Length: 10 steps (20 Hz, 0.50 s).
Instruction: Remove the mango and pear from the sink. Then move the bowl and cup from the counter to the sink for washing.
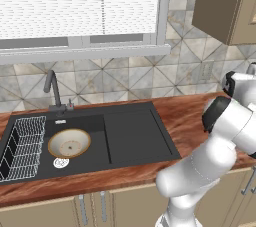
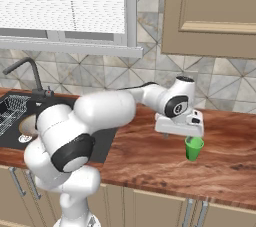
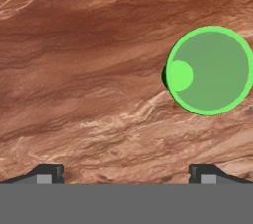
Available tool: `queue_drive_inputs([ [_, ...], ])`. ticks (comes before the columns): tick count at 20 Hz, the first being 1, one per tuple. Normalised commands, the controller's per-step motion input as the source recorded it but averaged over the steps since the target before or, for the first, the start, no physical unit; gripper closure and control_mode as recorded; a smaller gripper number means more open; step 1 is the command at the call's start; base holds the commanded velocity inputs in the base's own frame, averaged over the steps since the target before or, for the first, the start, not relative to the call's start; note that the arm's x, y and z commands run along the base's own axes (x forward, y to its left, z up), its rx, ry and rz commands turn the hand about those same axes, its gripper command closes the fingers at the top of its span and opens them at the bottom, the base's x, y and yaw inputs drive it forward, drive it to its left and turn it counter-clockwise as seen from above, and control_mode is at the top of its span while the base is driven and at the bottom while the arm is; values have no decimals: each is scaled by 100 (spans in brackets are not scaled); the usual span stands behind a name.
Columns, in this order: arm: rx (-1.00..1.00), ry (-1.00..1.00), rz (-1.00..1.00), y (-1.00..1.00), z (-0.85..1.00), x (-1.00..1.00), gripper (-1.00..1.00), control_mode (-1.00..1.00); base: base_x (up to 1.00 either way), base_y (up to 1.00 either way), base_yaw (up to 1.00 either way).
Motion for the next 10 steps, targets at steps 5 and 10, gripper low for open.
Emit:
queue_drive_inputs([
  [5,5,0,0,-14,-20,13,-100,-100,0,0,0],
  [10,4,-1,2,-11,-15,15,-100,-100,0,0,0],
])
